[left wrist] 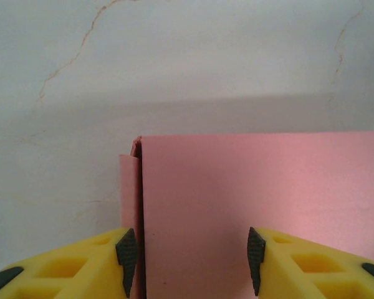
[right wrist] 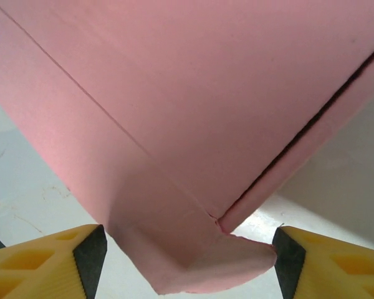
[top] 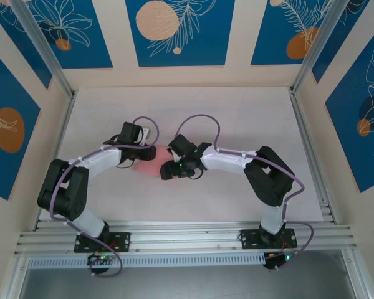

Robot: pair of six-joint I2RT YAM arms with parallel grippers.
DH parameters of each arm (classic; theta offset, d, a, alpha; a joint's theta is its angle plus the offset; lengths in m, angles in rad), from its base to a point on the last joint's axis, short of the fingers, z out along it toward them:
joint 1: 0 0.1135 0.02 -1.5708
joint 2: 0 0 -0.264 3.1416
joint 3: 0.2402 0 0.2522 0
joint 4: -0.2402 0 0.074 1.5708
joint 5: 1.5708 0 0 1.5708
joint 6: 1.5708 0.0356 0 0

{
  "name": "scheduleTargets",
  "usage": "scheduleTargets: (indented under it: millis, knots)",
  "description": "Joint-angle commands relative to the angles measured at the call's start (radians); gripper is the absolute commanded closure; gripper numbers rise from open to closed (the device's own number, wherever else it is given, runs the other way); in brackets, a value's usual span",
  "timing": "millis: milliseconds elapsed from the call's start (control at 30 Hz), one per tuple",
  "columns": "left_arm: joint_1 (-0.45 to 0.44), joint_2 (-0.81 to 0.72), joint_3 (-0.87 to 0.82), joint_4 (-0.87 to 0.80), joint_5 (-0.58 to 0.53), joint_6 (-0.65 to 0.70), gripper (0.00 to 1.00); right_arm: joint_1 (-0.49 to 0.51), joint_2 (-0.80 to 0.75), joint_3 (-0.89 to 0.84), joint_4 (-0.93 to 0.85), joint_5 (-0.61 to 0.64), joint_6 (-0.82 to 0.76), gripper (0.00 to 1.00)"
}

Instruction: Fold the paper box

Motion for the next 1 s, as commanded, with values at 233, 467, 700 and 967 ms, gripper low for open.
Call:
scheduleTargets:
  millis: [233,467,700,967]
  knots:
    - [-0.005,-0.033,-0.046,-0.064,0.048,-0.046,0.36,0.049,0.018,0.097,-0.087,0.101,-0.017,0.25]
    - [-0.002,-0.075,-0.075,-0.072,0.033,-0.038,0.29,0.058,-0.021,0.102,-0.112,0.215,-0.102,0.1]
    - [0.047,-0.008,0.087,-0.137,0.049,0.065,0.28,0.106,-0.139,-0.055,0.068,0.34,-0.381,0.0]
    - [0.066,0.024,0.315,-0.304,-0.011,0.146,0.25,0.105,-0.189,-0.15,0.017,0.389,-0.045,0.1]
